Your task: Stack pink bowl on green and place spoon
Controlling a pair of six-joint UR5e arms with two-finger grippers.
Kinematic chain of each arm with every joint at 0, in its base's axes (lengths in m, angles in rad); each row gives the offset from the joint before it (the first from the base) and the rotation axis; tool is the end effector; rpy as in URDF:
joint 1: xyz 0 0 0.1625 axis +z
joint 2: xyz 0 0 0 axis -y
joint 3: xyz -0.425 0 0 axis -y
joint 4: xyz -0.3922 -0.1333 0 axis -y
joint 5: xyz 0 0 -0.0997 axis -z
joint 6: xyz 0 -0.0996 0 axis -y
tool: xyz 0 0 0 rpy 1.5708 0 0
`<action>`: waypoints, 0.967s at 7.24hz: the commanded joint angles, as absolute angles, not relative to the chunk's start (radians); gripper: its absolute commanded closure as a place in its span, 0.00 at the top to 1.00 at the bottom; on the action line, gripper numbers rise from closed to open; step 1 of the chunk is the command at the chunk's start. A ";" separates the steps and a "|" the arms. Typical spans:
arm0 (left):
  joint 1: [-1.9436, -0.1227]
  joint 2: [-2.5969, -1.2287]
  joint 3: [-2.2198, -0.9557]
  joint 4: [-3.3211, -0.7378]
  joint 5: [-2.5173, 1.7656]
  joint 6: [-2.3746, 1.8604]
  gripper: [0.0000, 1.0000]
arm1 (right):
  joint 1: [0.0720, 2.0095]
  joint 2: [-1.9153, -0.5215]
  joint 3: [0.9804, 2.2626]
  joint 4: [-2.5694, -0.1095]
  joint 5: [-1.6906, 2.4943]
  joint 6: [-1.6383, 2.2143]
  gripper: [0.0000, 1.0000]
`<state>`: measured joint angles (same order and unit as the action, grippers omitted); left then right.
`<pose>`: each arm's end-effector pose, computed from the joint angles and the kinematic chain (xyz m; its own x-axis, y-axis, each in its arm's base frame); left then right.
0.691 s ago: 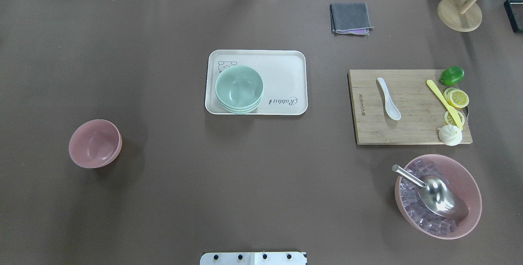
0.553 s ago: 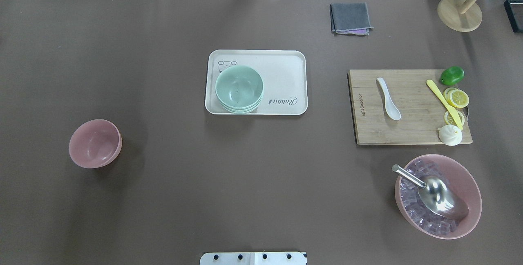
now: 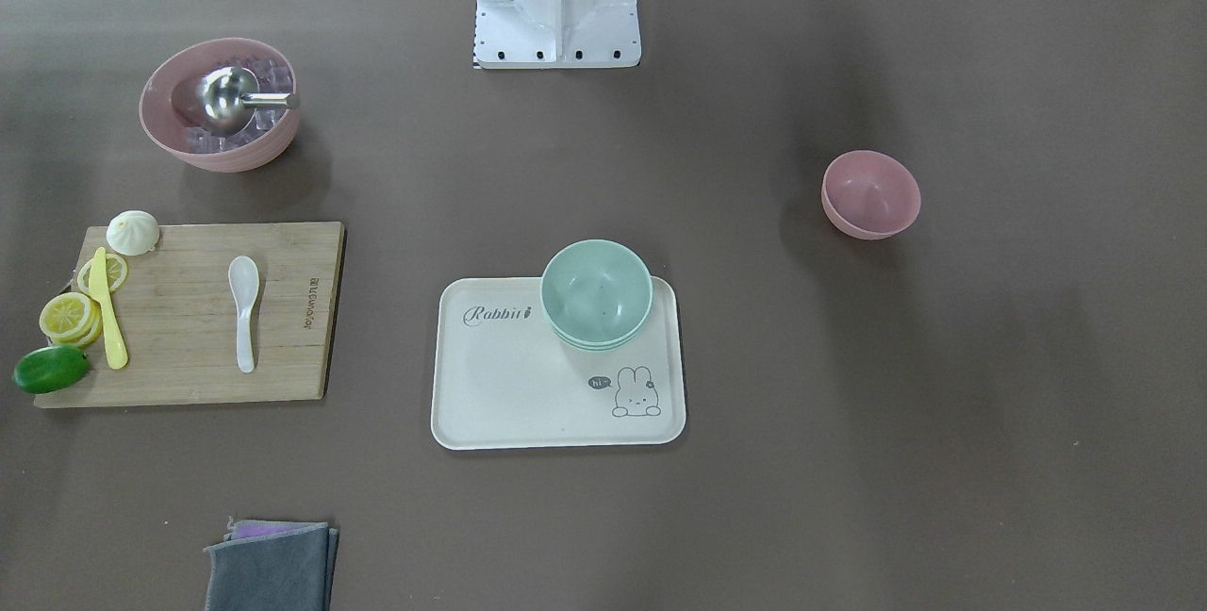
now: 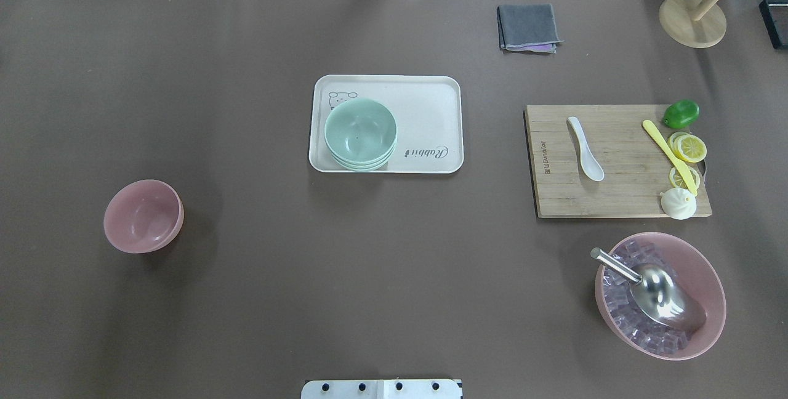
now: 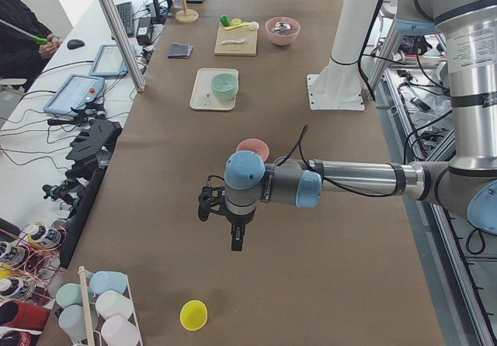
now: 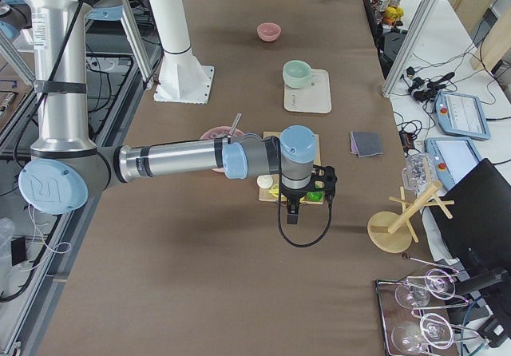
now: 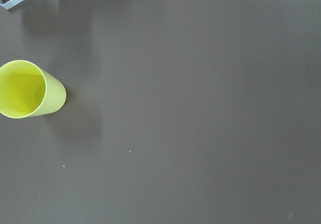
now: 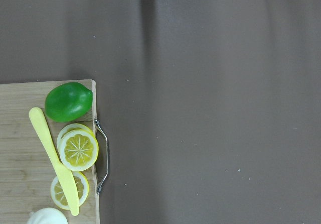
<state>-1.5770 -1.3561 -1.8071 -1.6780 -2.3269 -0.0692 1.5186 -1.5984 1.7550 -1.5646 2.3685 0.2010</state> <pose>-0.0675 -0.4093 0.6283 0.7259 0.0148 -0.6877 0.0565 0.9951 0.0811 0.0366 -0.4879 0.5786 0.6877 0.0475 0.7244 -0.0876 0.9960 0.0178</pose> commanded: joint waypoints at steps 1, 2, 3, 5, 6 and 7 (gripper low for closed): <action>-1.577 -1.358 -1.801 -1.678 -2.321 -0.068 0.98 | 1.519 -1.598 1.755 -1.565 2.368 0.201 1.00; -1.577 -1.358 -1.802 -1.678 -2.322 -0.067 0.98 | 1.519 -1.597 1.755 -1.565 2.368 0.201 1.00; -1.577 -1.361 -1.801 -1.677 -2.321 -0.067 0.98 | 1.519 -1.597 1.755 -1.565 2.368 0.201 1.00; -1.577 -1.365 -1.796 -1.672 -2.318 -0.067 0.98 | 1.519 -1.597 1.755 -1.565 2.368 0.201 1.00; -1.577 -1.368 -1.790 -1.672 -2.319 -0.067 0.98 | 1.519 -1.597 1.755 -1.565 2.368 0.201 1.00; -1.577 -1.368 -1.790 -1.674 -2.330 -0.067 0.98 | 1.519 -1.595 1.755 -1.565 2.368 0.202 1.00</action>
<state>-1.5769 -1.3670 -1.7929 -1.6729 -2.3213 -0.0675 1.5187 -1.5966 1.7548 -1.5647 2.3685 0.2014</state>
